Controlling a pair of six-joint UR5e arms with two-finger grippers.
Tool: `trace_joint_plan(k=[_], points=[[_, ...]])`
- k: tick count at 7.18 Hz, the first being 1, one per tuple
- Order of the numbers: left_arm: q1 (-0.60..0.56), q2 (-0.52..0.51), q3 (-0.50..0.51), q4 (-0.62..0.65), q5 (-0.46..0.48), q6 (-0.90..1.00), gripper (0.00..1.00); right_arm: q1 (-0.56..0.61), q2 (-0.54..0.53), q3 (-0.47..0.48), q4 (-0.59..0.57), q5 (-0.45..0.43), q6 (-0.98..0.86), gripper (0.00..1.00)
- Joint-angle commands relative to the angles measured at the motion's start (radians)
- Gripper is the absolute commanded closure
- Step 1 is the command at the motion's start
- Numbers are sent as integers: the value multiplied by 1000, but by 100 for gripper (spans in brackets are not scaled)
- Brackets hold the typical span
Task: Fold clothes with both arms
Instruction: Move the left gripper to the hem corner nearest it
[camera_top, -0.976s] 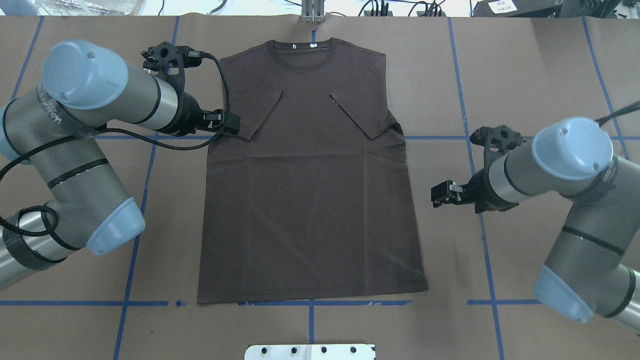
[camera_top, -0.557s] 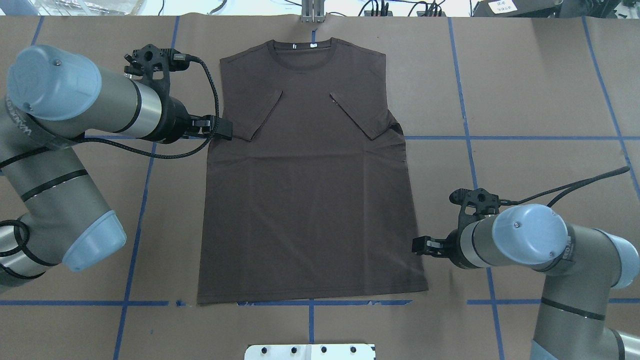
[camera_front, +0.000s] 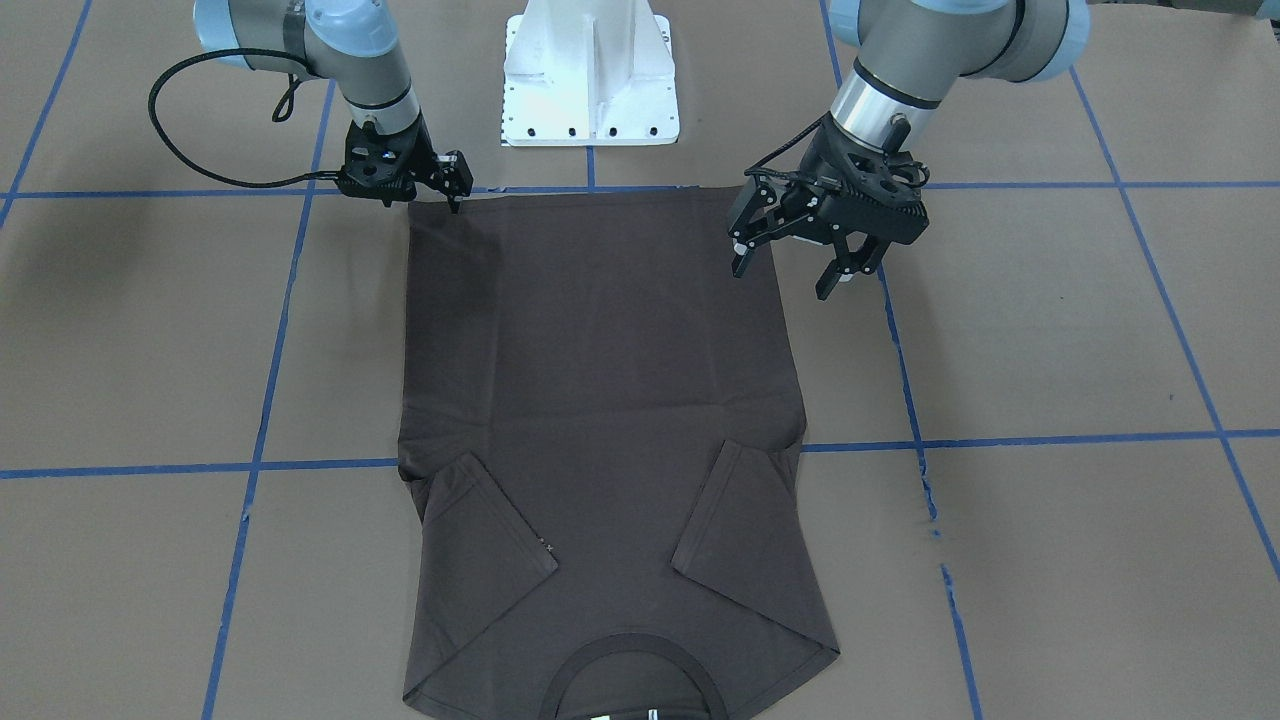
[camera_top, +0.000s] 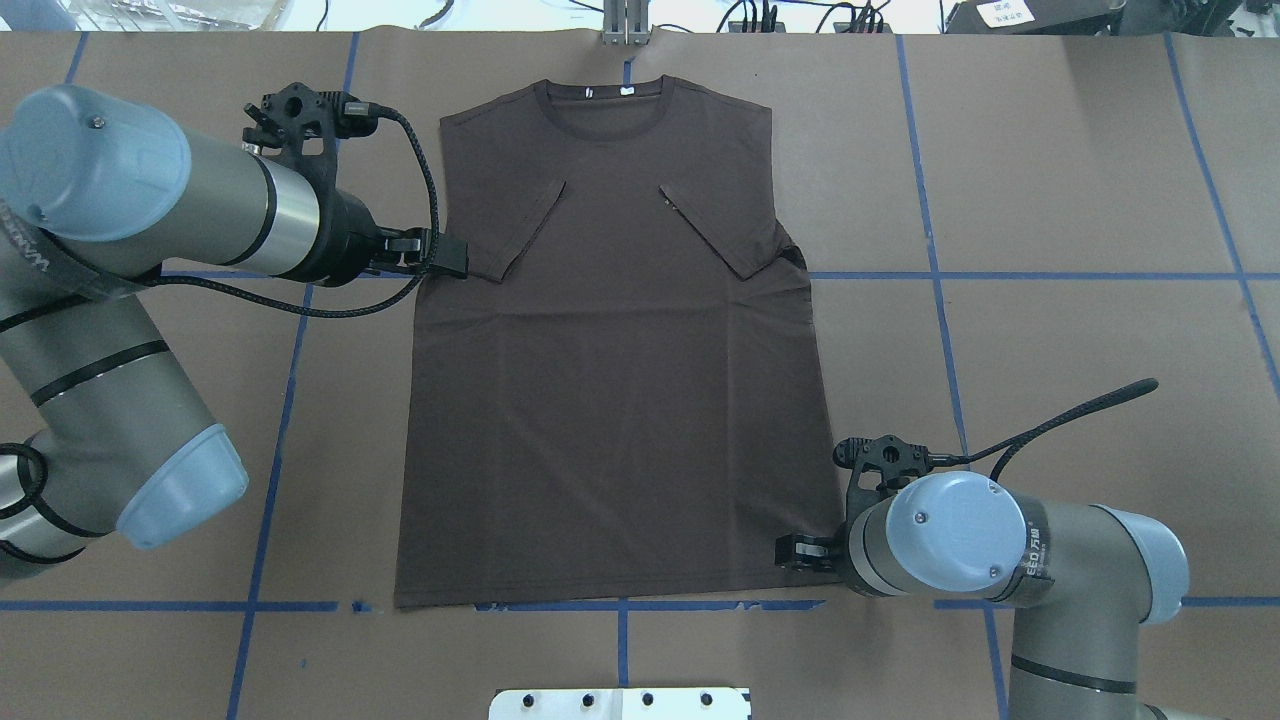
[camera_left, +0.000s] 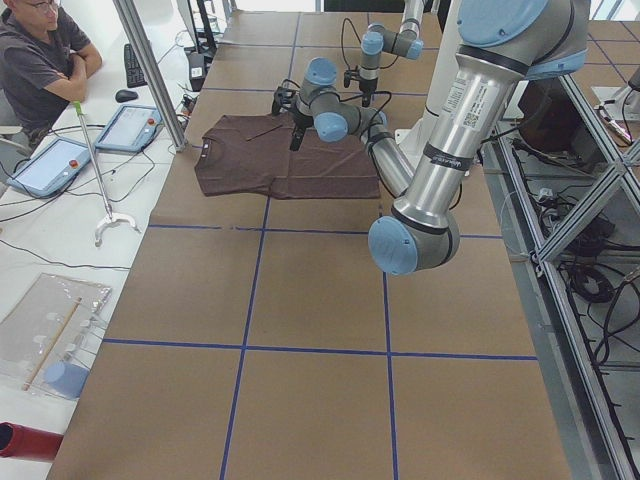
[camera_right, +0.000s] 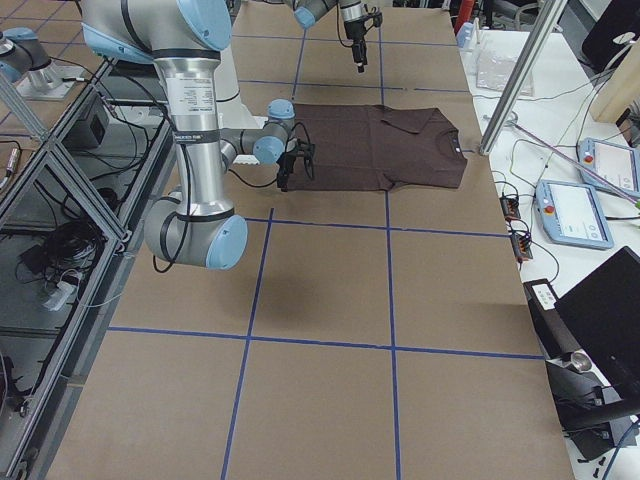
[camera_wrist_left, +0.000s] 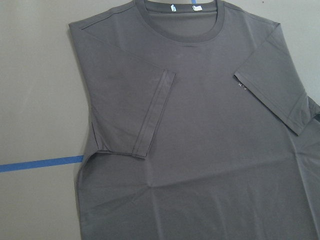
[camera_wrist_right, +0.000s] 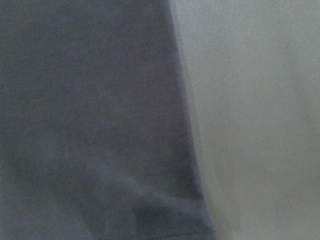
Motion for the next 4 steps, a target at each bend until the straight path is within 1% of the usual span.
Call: trace_joint_plan(k=[1, 2, 3, 4], points=[[0, -1, -3, 1, -1, 0, 0, 0, -16, 1, 13, 4, -7, 0], [0, -1, -3, 1, -1, 0, 0, -2, -58, -2, 68, 4, -7, 0], [0, -2, -3, 1, -1, 0, 0, -2, -69, 2, 95, 10, -1, 0], [0, -1, -3, 1, -1, 0, 0, -5, -63, 1, 90, 8, 1, 0]])
